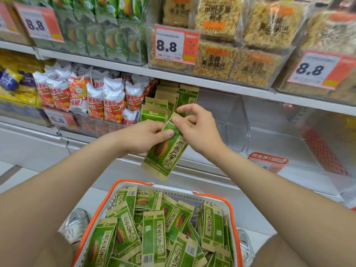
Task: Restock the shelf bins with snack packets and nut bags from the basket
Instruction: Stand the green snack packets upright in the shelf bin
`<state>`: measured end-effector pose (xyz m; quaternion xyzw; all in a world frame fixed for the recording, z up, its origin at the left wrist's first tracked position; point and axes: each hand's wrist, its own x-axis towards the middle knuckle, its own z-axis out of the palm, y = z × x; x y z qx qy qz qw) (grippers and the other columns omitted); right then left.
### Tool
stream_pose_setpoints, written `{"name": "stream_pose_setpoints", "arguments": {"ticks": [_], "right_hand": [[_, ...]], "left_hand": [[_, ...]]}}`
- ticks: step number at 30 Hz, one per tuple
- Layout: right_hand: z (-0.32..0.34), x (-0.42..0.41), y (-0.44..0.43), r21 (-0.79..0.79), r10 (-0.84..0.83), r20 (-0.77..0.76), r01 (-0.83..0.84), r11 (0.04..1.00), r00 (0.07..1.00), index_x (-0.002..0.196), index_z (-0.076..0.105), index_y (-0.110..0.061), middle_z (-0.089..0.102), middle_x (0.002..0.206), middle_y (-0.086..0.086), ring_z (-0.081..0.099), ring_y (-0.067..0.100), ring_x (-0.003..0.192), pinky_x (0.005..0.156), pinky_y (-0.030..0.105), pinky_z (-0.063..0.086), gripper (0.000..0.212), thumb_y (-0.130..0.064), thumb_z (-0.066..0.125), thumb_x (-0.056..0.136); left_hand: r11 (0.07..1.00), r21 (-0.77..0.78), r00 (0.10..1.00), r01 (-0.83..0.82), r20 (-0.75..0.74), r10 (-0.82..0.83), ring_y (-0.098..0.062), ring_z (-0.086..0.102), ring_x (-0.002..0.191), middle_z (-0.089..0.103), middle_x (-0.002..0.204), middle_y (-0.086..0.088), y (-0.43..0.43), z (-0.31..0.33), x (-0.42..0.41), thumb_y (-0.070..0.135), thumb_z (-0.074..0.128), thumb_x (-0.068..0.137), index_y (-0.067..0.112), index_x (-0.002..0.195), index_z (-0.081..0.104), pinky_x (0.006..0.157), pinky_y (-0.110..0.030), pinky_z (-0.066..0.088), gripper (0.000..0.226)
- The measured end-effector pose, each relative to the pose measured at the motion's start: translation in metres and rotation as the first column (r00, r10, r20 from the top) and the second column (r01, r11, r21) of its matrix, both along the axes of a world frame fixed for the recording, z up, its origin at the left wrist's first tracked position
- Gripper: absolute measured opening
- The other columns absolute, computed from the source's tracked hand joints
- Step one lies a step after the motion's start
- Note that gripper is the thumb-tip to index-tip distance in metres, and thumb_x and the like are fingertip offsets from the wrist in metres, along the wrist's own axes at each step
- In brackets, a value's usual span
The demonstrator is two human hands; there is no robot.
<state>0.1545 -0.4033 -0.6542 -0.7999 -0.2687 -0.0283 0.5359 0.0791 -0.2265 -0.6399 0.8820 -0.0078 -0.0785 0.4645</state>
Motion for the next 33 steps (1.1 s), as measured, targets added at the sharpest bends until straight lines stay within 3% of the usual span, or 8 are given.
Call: {"name": "stream_pose_setpoints", "arguments": {"ticks": [2, 5, 13, 18, 20, 23, 28, 33], "right_hand": [[0.013, 0.008, -0.007, -0.026, 0.023, -0.132, -0.027, 0.999, 0.991, 0.090, 0.076, -0.011, 0.077, 0.079, 0.008, 0.075, 0.022, 0.074, 0.072, 0.045, 0.064, 0.027, -0.036, 0.067, 0.098], [0.026, 0.013, -0.013, -0.054, 0.111, -0.195, -0.124, 0.991, 0.974, 0.090, 0.079, -0.008, 0.077, 0.080, 0.011, 0.076, 0.027, 0.077, 0.070, 0.042, 0.065, 0.030, -0.028, 0.062, 0.105], [0.035, 0.015, 0.000, -0.261, 0.037, 0.236, 0.027, 0.965, 0.971, 0.090, 0.085, -0.024, 0.076, 0.072, -0.011, 0.071, 0.009, 0.071, 0.074, 0.039, 0.060, 0.018, -0.029, 0.070, 0.098], [0.028, 0.018, -0.004, 0.030, -0.029, -0.256, 0.038, 0.999, 0.966, 0.081, 0.076, 0.000, 0.077, 0.075, 0.012, 0.077, 0.030, 0.070, 0.066, 0.047, 0.065, 0.050, -0.047, 0.069, 0.097], [0.023, 0.021, -0.001, 0.080, -0.010, -0.313, 0.037, 0.996, 0.950, 0.081, 0.078, -0.003, 0.078, 0.082, 0.015, 0.076, 0.037, 0.079, 0.073, 0.052, 0.065, 0.044, -0.044, 0.071, 0.097], [0.018, 0.022, 0.009, 0.093, -0.071, -0.227, 0.094, 0.991, 0.971, 0.072, 0.076, -0.010, 0.077, 0.078, 0.012, 0.074, 0.039, 0.083, 0.077, 0.057, 0.061, 0.036, -0.039, 0.074, 0.093], [0.022, 0.021, 0.010, -0.134, -0.105, 0.101, 0.118, 0.984, 0.989, 0.067, 0.065, -0.006, 0.060, 0.056, 0.000, 0.056, 0.016, 0.056, 0.061, 0.029, 0.050, 0.040, -0.033, 0.073, 0.095], [0.031, 0.020, -0.006, -0.047, 0.068, -0.360, -0.091, 0.995, 0.930, 0.084, 0.064, 0.010, 0.078, 0.085, 0.020, 0.079, 0.029, 0.078, 0.073, 0.046, 0.066, 0.041, -0.027, 0.075, 0.097]], "left_hand": [[0.990, -0.117, 0.995, -0.080, 0.043, 0.085, -0.002, 0.073, 0.092, 0.079, 0.100, 0.010, -0.009, 0.002, 0.000, 0.039, 0.045, 0.111, 0.023, 0.108, 0.073, 0.073, -0.018, 0.052, 0.032], [0.965, -0.180, 0.975, -0.190, 0.078, 0.206, -0.015, 0.075, 0.097, 0.080, 0.101, 0.002, -0.021, 0.002, 0.002, 0.041, 0.042, 0.112, 0.019, 0.109, 0.073, 0.086, -0.033, 0.057, 0.038], [0.829, -0.394, 0.882, -0.396, 0.086, 0.463, -0.015, 0.073, 0.077, 0.077, 0.085, -0.003, -0.043, -0.003, 0.011, 0.043, 0.042, 0.112, 0.017, 0.102, 0.074, 0.070, -0.031, 0.054, 0.043], [0.745, -0.457, 0.773, -0.486, 0.174, 0.610, -0.031, 0.074, 0.091, 0.077, 0.093, -0.010, -0.051, -0.002, 0.014, 0.035, 0.042, 0.112, 0.012, 0.102, 0.072, 0.081, -0.048, 0.060, 0.039], [0.694, -0.506, 0.743, -0.513, 0.144, 0.654, -0.029, 0.075, 0.089, 0.078, 0.093, -0.009, -0.052, -0.001, 0.016, 0.036, 0.041, 0.113, 0.012, 0.104, 0.071, 0.079, -0.045, 0.061, 0.039], [0.602, -0.636, 0.789, -0.483, -0.018, 0.614, -0.016, 0.076, 0.074, 0.079, 0.083, -0.002, -0.052, 0.002, 0.018, 0.038, 0.045, 0.112, 0.015, 0.108, 0.070, 0.057, -0.028, 0.060, 0.034], [0.518, -0.689, 0.801, -0.507, -0.154, 0.578, -0.019, 0.077, 0.071, 0.080, 0.088, -0.007, -0.052, -0.001, 0.018, 0.034, 0.054, 0.109, 0.016, 0.110, 0.069, 0.060, -0.032, 0.060, 0.024], [0.624, -0.614, 0.773, -0.483, 0.037, 0.634, -0.020, 0.079, 0.083, 0.081, 0.090, -0.003, -0.057, -0.006, 0.017, 0.033, 0.057, 0.108, 0.022, 0.107, 0.074, 0.067, -0.033, 0.063, 0.020]]}}
